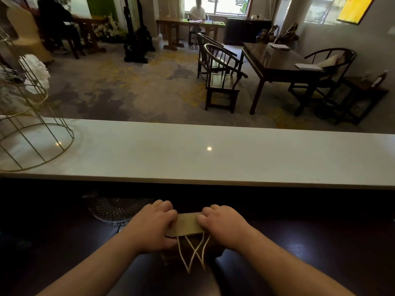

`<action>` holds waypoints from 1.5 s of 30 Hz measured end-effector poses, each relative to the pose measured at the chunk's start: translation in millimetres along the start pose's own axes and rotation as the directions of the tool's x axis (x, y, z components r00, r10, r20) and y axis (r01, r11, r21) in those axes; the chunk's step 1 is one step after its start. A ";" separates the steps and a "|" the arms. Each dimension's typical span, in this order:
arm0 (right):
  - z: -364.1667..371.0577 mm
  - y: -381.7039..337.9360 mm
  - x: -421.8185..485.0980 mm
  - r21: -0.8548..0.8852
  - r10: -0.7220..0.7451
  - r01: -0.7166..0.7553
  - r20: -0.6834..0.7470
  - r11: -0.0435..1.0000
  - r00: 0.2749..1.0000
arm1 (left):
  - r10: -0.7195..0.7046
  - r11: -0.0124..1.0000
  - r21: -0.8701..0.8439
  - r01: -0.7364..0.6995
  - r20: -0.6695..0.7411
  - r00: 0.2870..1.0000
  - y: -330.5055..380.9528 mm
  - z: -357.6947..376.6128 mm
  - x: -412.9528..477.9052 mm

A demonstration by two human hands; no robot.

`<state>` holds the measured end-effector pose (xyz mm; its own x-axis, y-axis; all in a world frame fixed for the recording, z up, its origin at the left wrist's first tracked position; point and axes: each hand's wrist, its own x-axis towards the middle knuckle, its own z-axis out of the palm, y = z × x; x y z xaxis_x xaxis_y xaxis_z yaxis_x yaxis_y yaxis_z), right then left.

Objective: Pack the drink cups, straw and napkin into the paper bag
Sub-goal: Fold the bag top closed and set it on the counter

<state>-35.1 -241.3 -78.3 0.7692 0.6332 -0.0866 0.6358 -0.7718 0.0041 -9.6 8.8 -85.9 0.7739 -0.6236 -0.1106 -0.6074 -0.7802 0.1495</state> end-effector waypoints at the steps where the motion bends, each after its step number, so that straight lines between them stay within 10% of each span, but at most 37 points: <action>1: 0.9 0.1 -0.2 0.002 -0.001 0.001 -0.003 1.000 1.000 | -0.016 1.000 -0.012 0.017 0.036 0.999 -0.9 -2.6 -2.3; 10: -1.4 -1.5 -2.1 0.041 -0.012 0.012 0.002 0.999 1.000 | -0.215 0.812 -0.509 0.286 0.196 0.957 -6.0 -13.0 3.6; 22: 1.1 -2.6 -5.5 -0.030 -0.012 0.014 0.069 0.999 0.998 | -0.262 0.963 -0.019 0.270 0.179 0.948 5.3 6.1 25.4; 31: 6.1 -30.7 29.2 0.129 0.144 -0.130 -0.108 0.983 0.984 | -0.292 0.956 0.038 0.291 0.039 0.956 4.0 23.0 20.0; 38: 16.3 -50.6 61.8 0.120 0.331 -0.358 0.200 0.926 0.922 | -0.276 0.959 0.065 0.275 0.009 0.961 -2.2 34.7 13.2; 45: 16.4 -8.9 31.3 0.134 0.347 -0.363 0.128 0.922 0.929 | -0.278 0.960 0.036 0.279 -0.015 0.960 -2.6 38.0 8.1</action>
<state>-17.7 -215.6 -97.3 0.9270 0.3133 -0.2062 0.2989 -0.9492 -0.0983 -8.6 3.9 -124.6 0.9149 -0.3809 -0.1334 -0.3736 -0.9244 0.0768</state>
